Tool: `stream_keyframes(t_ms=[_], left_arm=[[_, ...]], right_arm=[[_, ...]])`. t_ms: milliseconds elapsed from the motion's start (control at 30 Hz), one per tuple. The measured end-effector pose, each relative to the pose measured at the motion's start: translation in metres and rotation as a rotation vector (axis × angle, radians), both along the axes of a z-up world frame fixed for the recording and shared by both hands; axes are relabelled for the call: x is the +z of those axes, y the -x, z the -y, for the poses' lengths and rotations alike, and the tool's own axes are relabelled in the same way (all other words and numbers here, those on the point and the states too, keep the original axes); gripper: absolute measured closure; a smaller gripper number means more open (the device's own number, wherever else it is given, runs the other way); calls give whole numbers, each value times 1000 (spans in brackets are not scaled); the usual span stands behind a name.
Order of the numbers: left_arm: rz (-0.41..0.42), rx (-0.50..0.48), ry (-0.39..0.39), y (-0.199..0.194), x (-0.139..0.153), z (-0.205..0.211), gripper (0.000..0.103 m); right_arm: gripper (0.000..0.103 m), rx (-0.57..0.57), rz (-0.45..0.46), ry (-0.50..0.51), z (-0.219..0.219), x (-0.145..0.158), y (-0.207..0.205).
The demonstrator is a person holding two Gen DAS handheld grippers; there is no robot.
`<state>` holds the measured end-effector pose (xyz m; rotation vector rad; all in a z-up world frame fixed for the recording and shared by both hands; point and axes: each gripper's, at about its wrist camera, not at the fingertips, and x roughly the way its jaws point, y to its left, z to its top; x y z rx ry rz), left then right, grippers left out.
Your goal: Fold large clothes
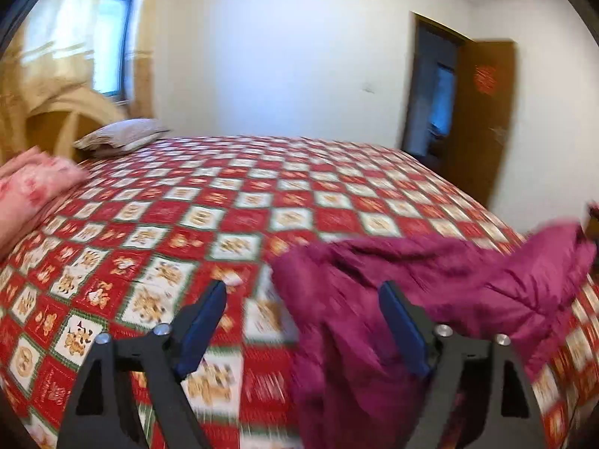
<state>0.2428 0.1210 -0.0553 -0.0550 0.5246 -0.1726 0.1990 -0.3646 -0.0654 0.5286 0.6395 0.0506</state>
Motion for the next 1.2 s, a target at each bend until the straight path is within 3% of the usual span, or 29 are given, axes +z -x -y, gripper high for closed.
stream_keyframes(t_ms=[100,133,167,200,233,367,467,600,733,1000,1200], left_arm=[[-42,109,12,-35,-11,-8,19],[-50,143,3,-40,-13,-10,19],[-61,189,-14,-47,-16,-11,19],[-73,256,-34,-53,-18,-14,19],[-76,304,-52,-56,-19,-15,19],[-22,331,-85,-54,-12,1,19],[31,215,-151,-45,-10,49,18],[75,44,-249,-38,-19,118,16],[91,13,-345,-54,-37,152,13],[-9,126,-288,-115,-51,133,13],[-120,195,-222,-145,-83,113,13]], right_arm=[[91,-60,-10,18,6,-19,-36],[77,-89,-16,30,8,-25,-46],[42,-108,-19,44,10,-27,-52],[23,-132,-22,62,11,-30,-57],[14,-159,-10,76,12,-31,-58],[18,-150,3,166,-6,-26,-55],[20,-67,32,269,-42,-21,-48],[20,55,58,332,-91,-24,-44],[21,190,45,433,-135,-41,-55],[24,152,-8,478,-131,-54,-111],[24,140,-28,487,-132,-67,-136]])
